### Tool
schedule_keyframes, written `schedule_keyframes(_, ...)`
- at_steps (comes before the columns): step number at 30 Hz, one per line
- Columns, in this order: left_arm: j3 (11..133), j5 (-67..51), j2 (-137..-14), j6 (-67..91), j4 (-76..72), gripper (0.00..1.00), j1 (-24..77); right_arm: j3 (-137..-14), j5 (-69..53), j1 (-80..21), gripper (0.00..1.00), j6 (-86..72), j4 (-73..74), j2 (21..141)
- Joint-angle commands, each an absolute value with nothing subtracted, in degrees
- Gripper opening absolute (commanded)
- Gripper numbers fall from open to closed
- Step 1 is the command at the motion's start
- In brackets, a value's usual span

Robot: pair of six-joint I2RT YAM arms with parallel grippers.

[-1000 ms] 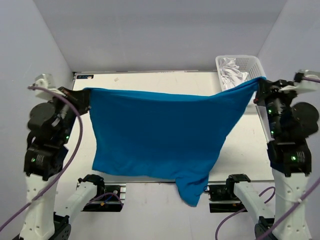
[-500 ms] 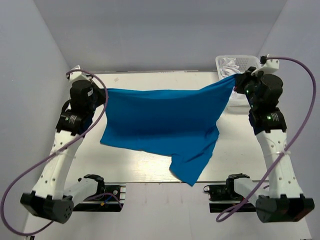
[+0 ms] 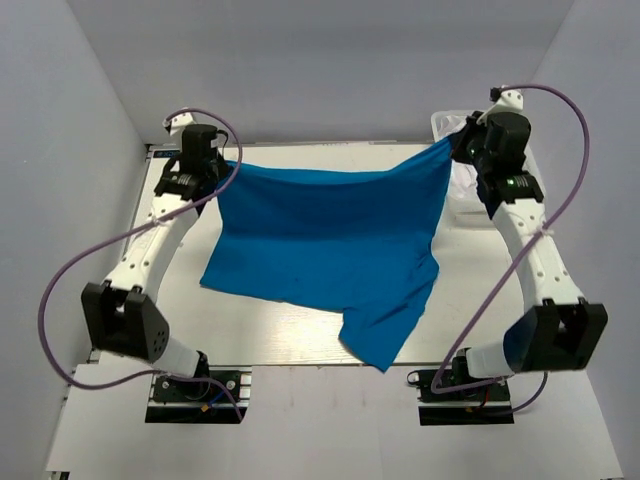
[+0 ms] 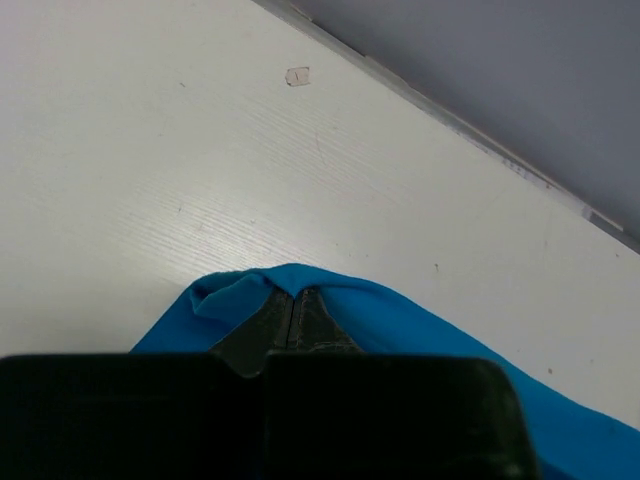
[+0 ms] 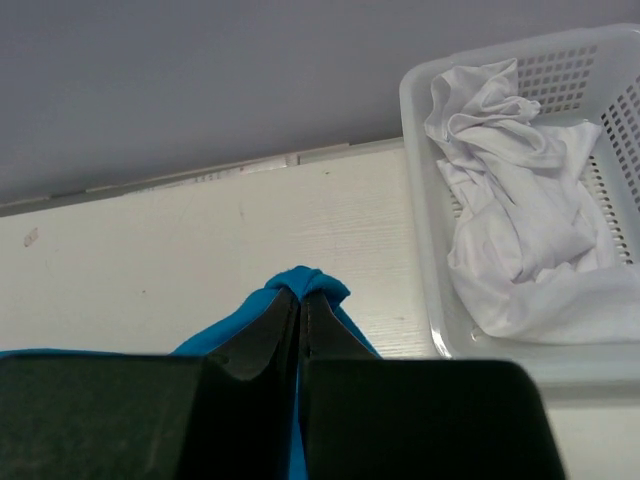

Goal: Fold and stack the t-shirts
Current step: Flatten out the tshirt

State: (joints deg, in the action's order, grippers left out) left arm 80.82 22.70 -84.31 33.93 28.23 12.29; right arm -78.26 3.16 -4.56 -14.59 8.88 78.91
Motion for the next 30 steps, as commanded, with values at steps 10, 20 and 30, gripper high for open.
schedule_keyframes(10, 99.0, 20.7, -104.6, 33.8, 28.5, 0.00, 8.0, -94.4, 0.8, -4.7, 0.00, -14.2, 7.5, 96.1)
schedule_keyframes(20, 110.5, 17.8, -120.7, 33.8, 30.3, 0.00, 5.0, -113.2, -1.4, -5.0, 0.00, -11.5, 11.8, 117.8)
schedule_keyframes(30, 118.8, 13.0, -132.6, 33.2, 24.9, 0.00, 2.7, -121.1, -7.8, -6.8, 0.00, -5.3, -1.5, 132.7)
